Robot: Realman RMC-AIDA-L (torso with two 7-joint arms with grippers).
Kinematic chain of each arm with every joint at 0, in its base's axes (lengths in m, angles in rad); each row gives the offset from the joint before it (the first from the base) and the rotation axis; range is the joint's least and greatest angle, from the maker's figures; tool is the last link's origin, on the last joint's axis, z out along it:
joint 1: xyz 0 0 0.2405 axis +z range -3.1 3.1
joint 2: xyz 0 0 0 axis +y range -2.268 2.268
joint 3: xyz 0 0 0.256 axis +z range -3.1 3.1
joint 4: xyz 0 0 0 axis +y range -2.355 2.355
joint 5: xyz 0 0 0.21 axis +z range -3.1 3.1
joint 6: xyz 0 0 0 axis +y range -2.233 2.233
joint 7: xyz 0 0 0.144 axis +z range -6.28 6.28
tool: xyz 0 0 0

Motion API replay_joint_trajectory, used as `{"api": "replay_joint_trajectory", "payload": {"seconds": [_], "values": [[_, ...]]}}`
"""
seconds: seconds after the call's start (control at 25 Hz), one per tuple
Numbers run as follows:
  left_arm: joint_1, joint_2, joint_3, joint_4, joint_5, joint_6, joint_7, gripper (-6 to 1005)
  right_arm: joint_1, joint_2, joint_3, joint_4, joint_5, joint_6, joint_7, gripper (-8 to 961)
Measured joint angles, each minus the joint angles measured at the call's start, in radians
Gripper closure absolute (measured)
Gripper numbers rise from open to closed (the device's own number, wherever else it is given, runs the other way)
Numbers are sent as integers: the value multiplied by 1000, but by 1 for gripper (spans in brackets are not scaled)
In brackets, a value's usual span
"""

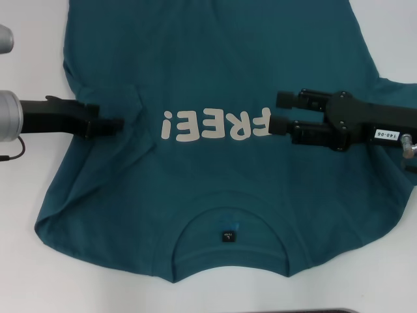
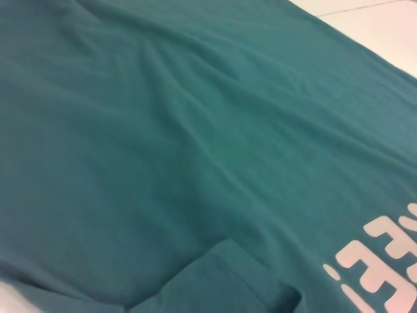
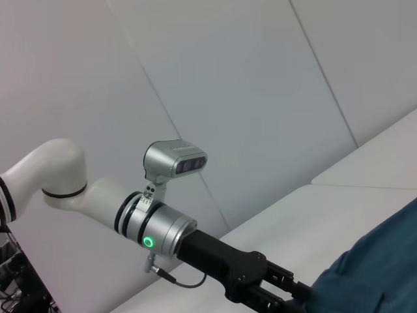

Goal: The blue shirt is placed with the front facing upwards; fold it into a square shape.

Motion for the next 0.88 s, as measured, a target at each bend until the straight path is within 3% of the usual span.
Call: {"api": "replay_joint_trajectory", "payload": {"seconds": [0.88], "values": [[-5, -4, 32, 13, 21, 50, 4, 352, 0, 0, 0, -2, 2, -4, -2, 193]]}}
